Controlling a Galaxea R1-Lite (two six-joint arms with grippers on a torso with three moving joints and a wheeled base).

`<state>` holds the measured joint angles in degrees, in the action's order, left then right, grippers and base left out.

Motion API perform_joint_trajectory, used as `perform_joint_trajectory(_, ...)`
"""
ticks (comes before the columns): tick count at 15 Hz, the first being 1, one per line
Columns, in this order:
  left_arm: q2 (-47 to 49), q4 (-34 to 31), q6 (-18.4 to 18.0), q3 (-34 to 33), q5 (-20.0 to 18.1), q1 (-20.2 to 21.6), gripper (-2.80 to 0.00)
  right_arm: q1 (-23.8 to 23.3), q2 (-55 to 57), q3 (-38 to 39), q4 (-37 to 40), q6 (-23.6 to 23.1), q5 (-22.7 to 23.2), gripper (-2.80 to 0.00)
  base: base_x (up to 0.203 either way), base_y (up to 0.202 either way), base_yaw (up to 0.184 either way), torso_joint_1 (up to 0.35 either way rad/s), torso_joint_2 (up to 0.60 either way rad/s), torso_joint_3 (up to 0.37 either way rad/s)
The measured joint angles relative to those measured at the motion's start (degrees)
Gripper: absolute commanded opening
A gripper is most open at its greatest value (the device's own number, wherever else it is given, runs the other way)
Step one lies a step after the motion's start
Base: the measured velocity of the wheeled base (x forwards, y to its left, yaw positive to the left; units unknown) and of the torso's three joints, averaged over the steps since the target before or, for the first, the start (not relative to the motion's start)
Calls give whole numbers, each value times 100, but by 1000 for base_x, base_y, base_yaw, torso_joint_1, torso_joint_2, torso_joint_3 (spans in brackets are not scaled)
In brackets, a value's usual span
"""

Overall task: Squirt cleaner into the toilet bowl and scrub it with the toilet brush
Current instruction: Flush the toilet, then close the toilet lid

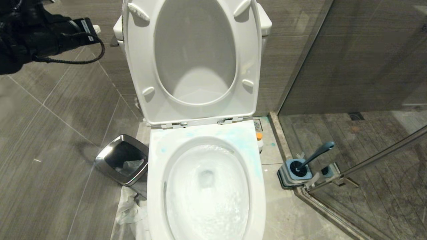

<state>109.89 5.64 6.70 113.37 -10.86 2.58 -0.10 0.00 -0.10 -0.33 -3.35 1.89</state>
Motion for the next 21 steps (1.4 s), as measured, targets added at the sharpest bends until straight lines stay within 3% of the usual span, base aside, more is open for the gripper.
perform_joint_trajectory(5,-823,-90,12,0,-251,256,-280,0,0,2,0,1,0,-280,0,0,0,0,0,0)
perform_joint_trajectory(9,-1769,-864,-181,-1,-506,162,-280,0,0,2,0,5,-2,-280,0,0,0,0,0,0)
perform_joint_trajectory(12,-2622,-1974,-647,-142,-235,-642,-280,0,0,2,0,7,1,-280,0,0,0,0,0,0)
perform_joint_trajectory(17,-3515,-2243,-1094,-652,969,-2504,-280,2,0,2,2,3,0,-280,0,0,0,0,0,0)
perform_joint_trajectory(19,-3709,-2290,-1065,-856,1287,-2756,-280,0,0,2,2,5,0,-280,0,0,0,0,0,0)
perform_joint_trajectory(21,-3812,-2359,-821,-1045,1243,-2825,-280,0,0,2,0,5,0,-280,0,0,0,0,0,0)
